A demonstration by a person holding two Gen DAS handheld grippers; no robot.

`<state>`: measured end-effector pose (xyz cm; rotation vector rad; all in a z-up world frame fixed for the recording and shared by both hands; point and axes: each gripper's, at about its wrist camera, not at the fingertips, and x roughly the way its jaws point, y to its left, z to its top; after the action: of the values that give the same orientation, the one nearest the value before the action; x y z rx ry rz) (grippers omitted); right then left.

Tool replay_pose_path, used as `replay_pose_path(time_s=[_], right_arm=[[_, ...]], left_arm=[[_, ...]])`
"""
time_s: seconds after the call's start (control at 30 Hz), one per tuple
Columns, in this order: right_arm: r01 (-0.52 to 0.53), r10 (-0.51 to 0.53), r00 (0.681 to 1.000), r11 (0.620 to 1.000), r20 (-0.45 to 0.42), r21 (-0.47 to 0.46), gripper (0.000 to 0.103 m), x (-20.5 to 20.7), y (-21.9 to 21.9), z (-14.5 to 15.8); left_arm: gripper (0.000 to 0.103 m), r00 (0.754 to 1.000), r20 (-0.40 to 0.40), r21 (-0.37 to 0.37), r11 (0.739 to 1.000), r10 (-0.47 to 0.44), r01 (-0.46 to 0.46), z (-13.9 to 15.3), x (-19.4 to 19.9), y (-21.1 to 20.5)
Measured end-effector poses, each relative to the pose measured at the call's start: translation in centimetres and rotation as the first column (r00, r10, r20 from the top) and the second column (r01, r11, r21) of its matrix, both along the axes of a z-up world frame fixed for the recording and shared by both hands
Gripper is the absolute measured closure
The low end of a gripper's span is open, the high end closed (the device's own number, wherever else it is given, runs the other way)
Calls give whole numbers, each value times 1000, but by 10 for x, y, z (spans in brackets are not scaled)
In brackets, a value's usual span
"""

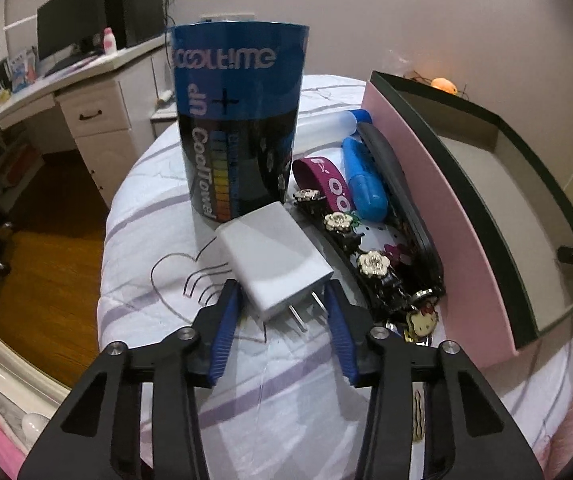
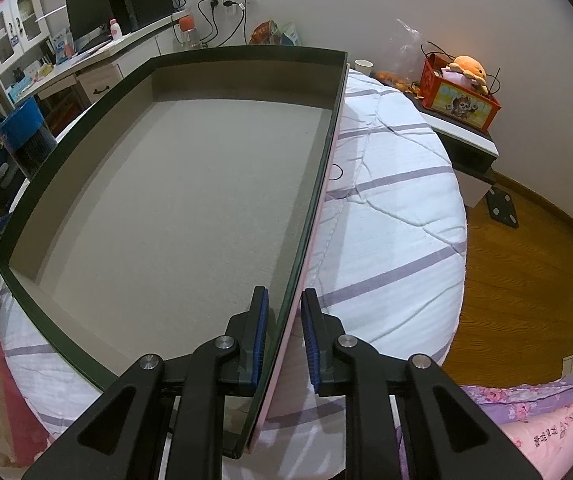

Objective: Organize rigid objects
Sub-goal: 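Grasp the white charger with the left tool while the right tool holds the box wall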

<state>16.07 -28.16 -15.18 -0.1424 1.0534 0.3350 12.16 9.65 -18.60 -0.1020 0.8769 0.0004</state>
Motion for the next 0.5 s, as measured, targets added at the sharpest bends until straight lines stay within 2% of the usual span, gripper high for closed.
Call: replay_pose_path(time_s=[0.07,0.23,0.3,0.33,0.37,0.5], right_arm=[[1,-1,1000,1000,0,2,84,0,0,0],[1,-1,1000,1000,-2,1,84,0,0,0],[1,-1,1000,1000,-2,1,84,0,0,0],[2,-2,1000,1000,-2,2,84,0,0,0],[2,-2,1000,1000,-2,3,84,0,0,0],[2,-2,1000,1000,-2,2,84,0,1,0]], left_arm=[[67,1000,-10,-29,1000,-7,7,1,-4,6],[66,1000,-14,-66,998,-10,9,3,-16,16],[54,1000,-8,-69,998,-12,11,5,-17,15],[39,1000,-4,-70,998,-4,4,6,-17,15],[32,1000,6,-62,998,11,-11,8,-17,13],[31,999,19,-58,998,30,-29,12,-6,7]])
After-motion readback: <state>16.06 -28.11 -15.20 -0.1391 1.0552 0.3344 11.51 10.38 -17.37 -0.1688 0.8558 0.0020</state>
